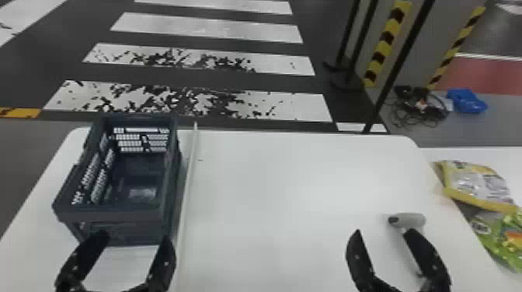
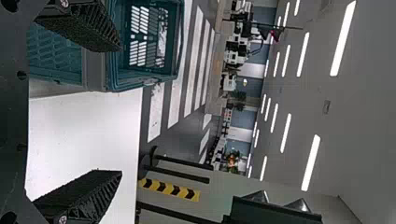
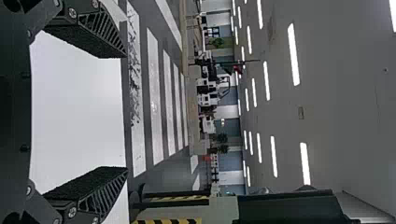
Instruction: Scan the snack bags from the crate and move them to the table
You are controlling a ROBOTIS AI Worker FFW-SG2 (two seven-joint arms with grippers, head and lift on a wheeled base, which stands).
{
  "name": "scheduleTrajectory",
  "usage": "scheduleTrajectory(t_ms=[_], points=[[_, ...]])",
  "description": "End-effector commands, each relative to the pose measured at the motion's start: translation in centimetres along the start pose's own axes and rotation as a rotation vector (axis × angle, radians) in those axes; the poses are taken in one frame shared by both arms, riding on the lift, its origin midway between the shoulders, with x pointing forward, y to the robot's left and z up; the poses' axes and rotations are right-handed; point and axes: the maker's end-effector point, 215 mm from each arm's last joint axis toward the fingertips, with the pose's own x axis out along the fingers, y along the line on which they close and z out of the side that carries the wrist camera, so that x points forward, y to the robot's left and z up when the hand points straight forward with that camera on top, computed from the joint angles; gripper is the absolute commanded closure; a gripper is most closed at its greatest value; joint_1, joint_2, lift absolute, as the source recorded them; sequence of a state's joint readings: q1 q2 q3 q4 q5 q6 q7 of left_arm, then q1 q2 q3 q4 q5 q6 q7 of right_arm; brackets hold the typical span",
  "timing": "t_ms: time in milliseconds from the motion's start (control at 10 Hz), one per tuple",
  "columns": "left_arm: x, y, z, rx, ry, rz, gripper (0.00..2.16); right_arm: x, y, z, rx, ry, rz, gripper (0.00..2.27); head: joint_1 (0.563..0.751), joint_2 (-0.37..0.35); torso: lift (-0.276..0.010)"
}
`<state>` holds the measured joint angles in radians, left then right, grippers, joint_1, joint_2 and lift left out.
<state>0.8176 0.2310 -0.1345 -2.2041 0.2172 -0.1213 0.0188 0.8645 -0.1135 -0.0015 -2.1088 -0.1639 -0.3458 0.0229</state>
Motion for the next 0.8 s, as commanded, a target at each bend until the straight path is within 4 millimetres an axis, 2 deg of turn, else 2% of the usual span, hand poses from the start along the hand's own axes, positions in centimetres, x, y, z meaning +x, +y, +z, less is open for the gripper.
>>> scheduleTrajectory(t_ms=[0, 400, 700], points=[[0.0, -0.1, 0.3, -0.001, -0.008, -0.003, 0.06, -0.2, -0.1, 0.1, 0.001, -0.002, -0.001, 0.14, 0.695, -0.117, -0.095], [-0.1, -0.2, 0.4, -0.007, -0.010, -0.001, 0.06, -0.4, -0.3, 0.0, 0.021, 0.013, -0.008, 0.14, 0.695, -0.127, -0.095], [-0.3, -0.3, 0.4, -0.009, -0.012, -0.004, 0.06, -0.7, 0.3, 1.3, 0.019, -0.028, 0.018, 0.13, 0.695, -0.125, -0.095]])
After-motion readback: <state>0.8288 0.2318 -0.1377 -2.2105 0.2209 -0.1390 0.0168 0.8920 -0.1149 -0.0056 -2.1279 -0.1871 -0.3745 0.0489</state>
